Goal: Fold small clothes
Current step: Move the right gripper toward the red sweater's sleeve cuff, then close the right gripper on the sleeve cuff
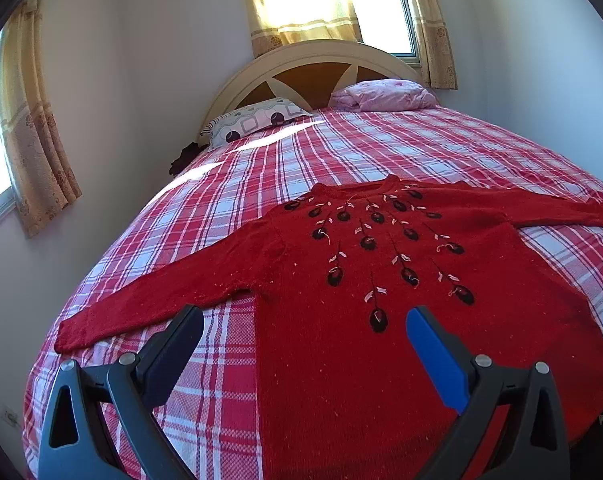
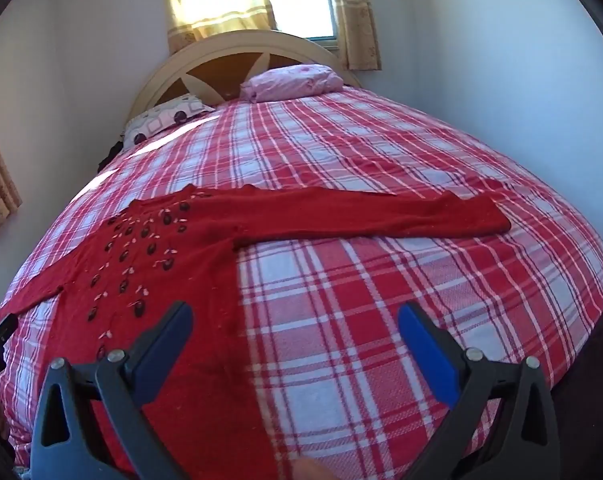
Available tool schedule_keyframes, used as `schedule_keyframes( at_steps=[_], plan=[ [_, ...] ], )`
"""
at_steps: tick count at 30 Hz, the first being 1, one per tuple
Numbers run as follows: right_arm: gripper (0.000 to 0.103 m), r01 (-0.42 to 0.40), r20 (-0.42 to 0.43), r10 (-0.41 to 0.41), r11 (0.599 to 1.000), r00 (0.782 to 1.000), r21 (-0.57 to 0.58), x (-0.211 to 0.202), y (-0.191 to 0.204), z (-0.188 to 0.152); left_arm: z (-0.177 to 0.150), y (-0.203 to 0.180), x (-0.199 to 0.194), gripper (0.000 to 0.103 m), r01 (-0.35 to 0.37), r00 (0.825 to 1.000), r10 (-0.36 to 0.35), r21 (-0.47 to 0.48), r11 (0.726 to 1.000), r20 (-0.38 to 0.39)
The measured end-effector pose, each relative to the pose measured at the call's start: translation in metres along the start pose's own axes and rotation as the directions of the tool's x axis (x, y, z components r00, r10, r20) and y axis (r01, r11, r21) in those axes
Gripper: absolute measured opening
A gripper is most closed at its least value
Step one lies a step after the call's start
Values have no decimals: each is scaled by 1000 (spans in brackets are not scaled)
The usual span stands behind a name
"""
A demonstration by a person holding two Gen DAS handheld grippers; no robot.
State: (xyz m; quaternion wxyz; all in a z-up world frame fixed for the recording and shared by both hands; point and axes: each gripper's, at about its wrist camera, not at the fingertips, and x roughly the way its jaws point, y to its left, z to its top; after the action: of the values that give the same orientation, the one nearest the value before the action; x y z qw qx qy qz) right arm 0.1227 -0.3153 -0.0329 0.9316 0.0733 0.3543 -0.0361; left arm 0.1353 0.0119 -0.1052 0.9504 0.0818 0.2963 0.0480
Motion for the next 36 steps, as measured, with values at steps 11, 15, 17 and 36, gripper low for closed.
schedule_keyframes(
  at_steps=[11,15,17,36],
  plan=[
    [96,135,-41,-129,973,991,188,51,-119,27,14,-1,63,102,-24,997,24,11,1000,-74],
    [90,144,-55,-134,955,989,259,65,-154,35,17,-2,80,102,-32,995,33,12,999,-95],
    [87,159,-72,-144,944,987,290,72,-169,39,18,-2,87,102,-36,994,38,13,999,-102],
    [45,123,-105,-80,845,991,521,118,-247,62,13,7,123,102,-67,986,68,7,998,-155]
  ],
)
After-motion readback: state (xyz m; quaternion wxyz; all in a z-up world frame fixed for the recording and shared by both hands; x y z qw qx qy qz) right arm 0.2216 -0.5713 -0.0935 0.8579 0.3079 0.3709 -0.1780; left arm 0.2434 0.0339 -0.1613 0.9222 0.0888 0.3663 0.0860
